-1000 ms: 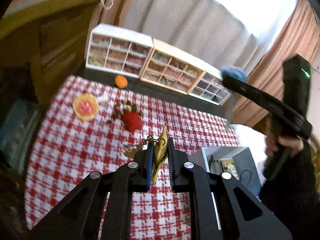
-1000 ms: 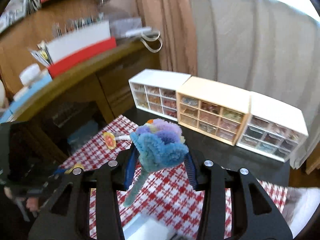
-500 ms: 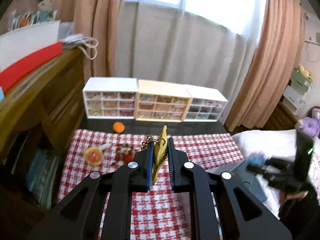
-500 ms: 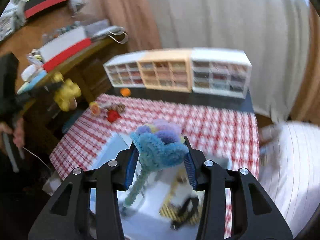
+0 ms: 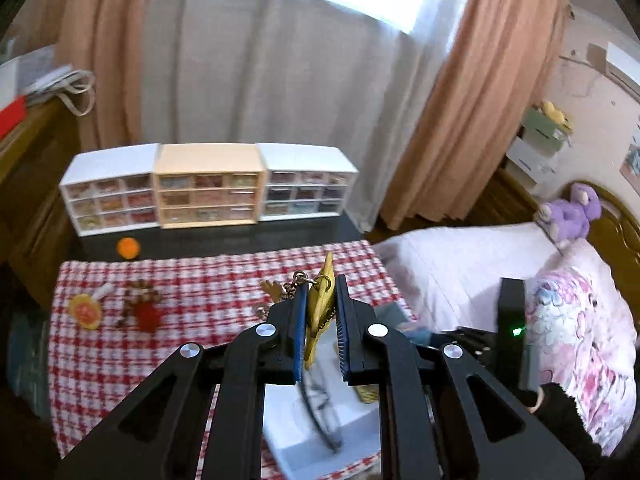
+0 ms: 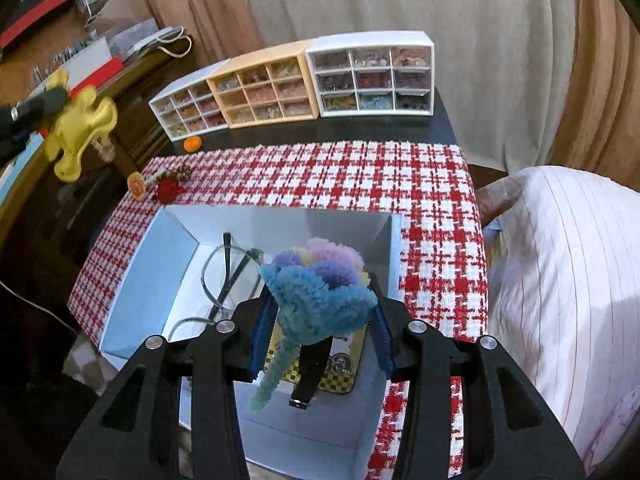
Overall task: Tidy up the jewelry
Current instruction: 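Carry the keychain and blue flower into the white box and open both tools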
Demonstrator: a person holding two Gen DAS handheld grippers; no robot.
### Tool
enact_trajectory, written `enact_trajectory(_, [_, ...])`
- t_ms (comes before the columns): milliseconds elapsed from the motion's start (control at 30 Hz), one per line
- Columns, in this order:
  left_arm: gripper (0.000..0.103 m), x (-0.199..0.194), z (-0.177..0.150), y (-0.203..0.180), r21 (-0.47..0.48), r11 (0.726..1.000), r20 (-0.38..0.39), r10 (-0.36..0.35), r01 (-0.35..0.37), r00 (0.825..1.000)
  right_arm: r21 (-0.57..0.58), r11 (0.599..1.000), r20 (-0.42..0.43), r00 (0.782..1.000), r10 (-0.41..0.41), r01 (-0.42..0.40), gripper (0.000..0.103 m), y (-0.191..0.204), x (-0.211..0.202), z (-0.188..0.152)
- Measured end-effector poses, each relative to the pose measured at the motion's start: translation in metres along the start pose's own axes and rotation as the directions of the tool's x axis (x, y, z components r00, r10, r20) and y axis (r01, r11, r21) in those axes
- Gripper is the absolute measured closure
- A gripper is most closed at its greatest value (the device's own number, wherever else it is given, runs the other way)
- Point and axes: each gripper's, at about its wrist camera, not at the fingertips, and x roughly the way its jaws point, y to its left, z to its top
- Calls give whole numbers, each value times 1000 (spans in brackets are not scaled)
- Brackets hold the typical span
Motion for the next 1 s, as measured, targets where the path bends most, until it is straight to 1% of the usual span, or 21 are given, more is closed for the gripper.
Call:
enact_trajectory(100, [89, 8, 4, -13, -4, 999, -18, -50, 50, 999, 29, 1000, 7, 1000, 7, -7, 61, -2, -1, 1])
enact_trajectory(133, [89, 14, 5, -19, -8, 998, -36, -63, 62, 997, 31, 1000, 6, 1000, 1, -1, 61, -2, 0, 2])
enact_trajectory(167, [89, 20, 5, -22, -9, 998, -57, -57, 57, 997, 27, 1000, 4, 1000, -7, 7, 61, -1, 0, 2])
enact_trajectory(200, [89, 27, 3, -24, -15, 999, -85, -37, 36, 996, 23, 1000, 3, 1000, -11, 11, 60, 0, 1, 3])
enact_trajectory(233, [89, 39, -1, -25, -23, 1000, -136, -2, -1, 991, 19, 1000, 3, 1000, -12, 12, 60, 1, 1, 3])
enact_trajectory(267, [89, 47, -6, -23, -33, 999, -166, 2, -8, 986, 21, 1000, 4, 1000, -9, 9, 60, 1, 1, 3])
enact_trajectory(300, [89, 55, -11, -20, -47, 999, -187, -8, 0, 982, 26, 1000, 4, 1000, -5, 5, 60, 0, 1, 3])
enact_trajectory(333, [89, 65, -17, -17, -59, 998, -217, -8, -5, 976, 30, 1000, 5, 1000, 0, 0, 60, -1, 1, 3])
enact_trajectory(367, [89, 79, -27, -12, -80, 996, -269, 5, -27, 963, 31, 1000, 6, 1000, 1, -1, 60, -1, 1, 3])
enact_trajectory(433, [89, 96, -41, -4, -113, 992, -326, 11, -50, 945, 20, 1000, 6, 1000, -4, 4, 60, 0, 1, 3])
enact_trajectory(567, [89, 121, -59, 9, -144, 986, -407, 14, -79, 913, -23, 1000, -7, 1000, 0, -1, 60, 6, 1, 2])
enact_trajectory(600, [89, 125, -62, 9, -147, 985, -417, 17, -85, 909, -28, 1000, -9, 1000, -3, 2, 60, 7, 2, 2])
enact_trajectory(700, [89, 131, -64, 9, -132, 986, -422, 40, -105, 906, -36, 999, -13, 1000, -12, 12, 60, 8, 2, 2])
enact_trajectory(833, [88, 135, -63, 4, -112, 988, -419, 52, -109, 907, -45, 999, -12, 1000, -20, 19, 59, 9, 2, 2])
enact_trajectory(1000, [85, 138, -63, 9, -131, 984, -424, 53, -119, 904, -43, 998, -9, 999, -49, 49, 57, 11, 1, 1])
